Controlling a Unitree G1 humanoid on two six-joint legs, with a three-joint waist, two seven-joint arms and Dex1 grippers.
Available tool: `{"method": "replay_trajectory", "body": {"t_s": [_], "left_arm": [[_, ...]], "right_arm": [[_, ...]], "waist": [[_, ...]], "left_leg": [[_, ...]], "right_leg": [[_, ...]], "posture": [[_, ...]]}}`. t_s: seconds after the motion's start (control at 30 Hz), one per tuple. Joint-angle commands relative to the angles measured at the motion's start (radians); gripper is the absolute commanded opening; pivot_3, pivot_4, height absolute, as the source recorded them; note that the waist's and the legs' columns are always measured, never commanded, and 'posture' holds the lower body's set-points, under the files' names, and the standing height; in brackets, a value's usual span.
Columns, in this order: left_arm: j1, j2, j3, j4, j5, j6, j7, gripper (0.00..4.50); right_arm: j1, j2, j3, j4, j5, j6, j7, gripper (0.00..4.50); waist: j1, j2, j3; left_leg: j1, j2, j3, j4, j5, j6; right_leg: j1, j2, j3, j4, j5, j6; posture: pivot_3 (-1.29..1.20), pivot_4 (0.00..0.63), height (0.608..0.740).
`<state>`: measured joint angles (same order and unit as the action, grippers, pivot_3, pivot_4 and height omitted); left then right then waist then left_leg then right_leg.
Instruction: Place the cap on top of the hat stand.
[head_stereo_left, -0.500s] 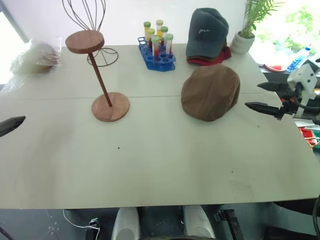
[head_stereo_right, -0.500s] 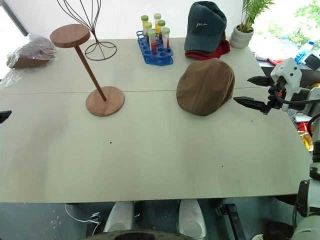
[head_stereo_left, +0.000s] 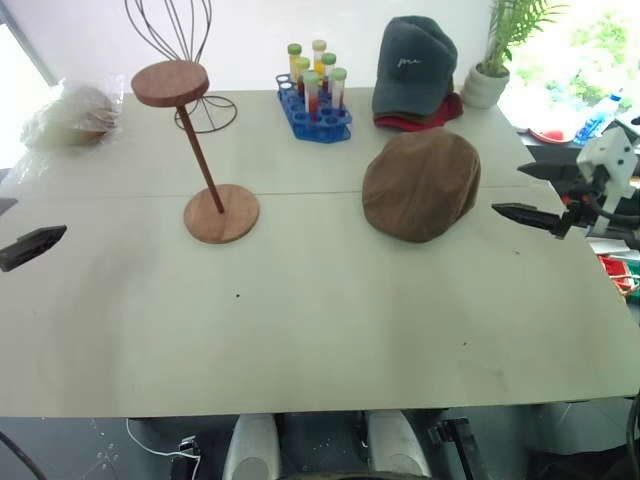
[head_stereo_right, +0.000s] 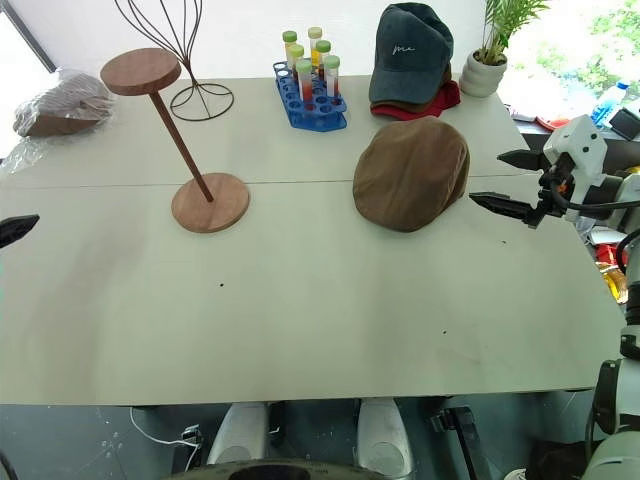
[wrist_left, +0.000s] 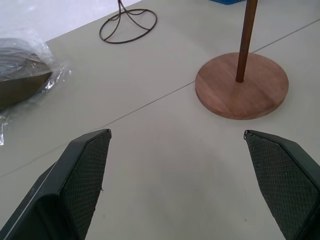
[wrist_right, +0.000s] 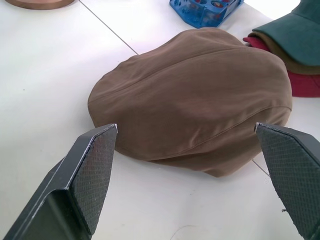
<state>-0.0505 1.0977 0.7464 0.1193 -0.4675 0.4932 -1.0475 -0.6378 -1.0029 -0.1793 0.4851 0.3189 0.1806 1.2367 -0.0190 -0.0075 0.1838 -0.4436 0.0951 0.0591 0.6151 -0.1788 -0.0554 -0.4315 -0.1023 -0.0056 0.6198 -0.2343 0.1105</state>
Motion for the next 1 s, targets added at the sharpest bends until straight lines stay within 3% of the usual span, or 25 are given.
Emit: {"method": "replay_trajectory", "body": {"t_s": [0.03, 0.27, 0.57, 0.77, 1.0], "left_arm": [[-0.024, 0.013, 0.000, 0.010, -0.016, 0.013, 0.006, 4.47], [-0.078, 0.033, -0.042, -0.091, -0.111, 0.113, -0.040, 4.47], [-0.320, 0.113, -0.213, -0.331, -0.421, 0.380, -0.130, 4.47], [-0.467, 0.099, -0.419, -0.396, -0.461, 0.387, -0.207, 4.47], [-0.646, 0.036, -0.612, -0.322, -0.400, 0.362, -0.280, 4.47]], "right_arm": [[-0.016, -0.026, -0.037, -0.008, 0.000, -0.015, -0.016, 4.50], [-0.045, -0.047, 0.000, -0.024, -0.076, -0.057, -0.069, 4.50], [-0.015, -0.078, 0.057, -0.513, -0.116, 0.165, -0.147, 4.50], [0.089, -0.017, 0.120, -0.907, -0.197, 0.407, -0.352, 4.50], [0.222, 0.088, 0.266, -1.140, -0.347, 0.538, -0.564, 4.50]], "waist": [[0.000, 0.000, 0.000], [0.003, 0.000, 0.000], [0.005, 0.000, 0.000], [0.007, 0.000, 0.000], [0.012, -0.001, 0.000]], "left_leg": [[0.000, 0.000, 0.000, 0.000, 0.000, 0.000], [0.000, 0.000, 0.000, 0.000, 0.000, 0.000], [0.001, 0.000, 0.000, 0.001, 0.002, -0.003], [0.001, 0.000, -0.002, 0.003, 0.003, -0.004], [-0.001, 0.000, -0.004, 0.010, 0.002, -0.004]], "right_leg": [[0.000, 0.000, 0.000, 0.000, 0.000, 0.000], [0.000, 0.000, 0.000, 0.001, 0.000, 0.000], [-0.001, 0.000, 0.001, 0.009, -0.002, 0.004], [-0.002, 0.001, 0.001, 0.012, -0.003, 0.004], [0.001, 0.001, 0.001, 0.012, -0.003, 0.003]], "posture": [[0.00, 0.150, 0.728], [0.00, 0.150, 0.728], [0.00, 0.150, 0.728], [0.00, 0.150, 0.728], [0.00, 0.150, 0.728]]}}
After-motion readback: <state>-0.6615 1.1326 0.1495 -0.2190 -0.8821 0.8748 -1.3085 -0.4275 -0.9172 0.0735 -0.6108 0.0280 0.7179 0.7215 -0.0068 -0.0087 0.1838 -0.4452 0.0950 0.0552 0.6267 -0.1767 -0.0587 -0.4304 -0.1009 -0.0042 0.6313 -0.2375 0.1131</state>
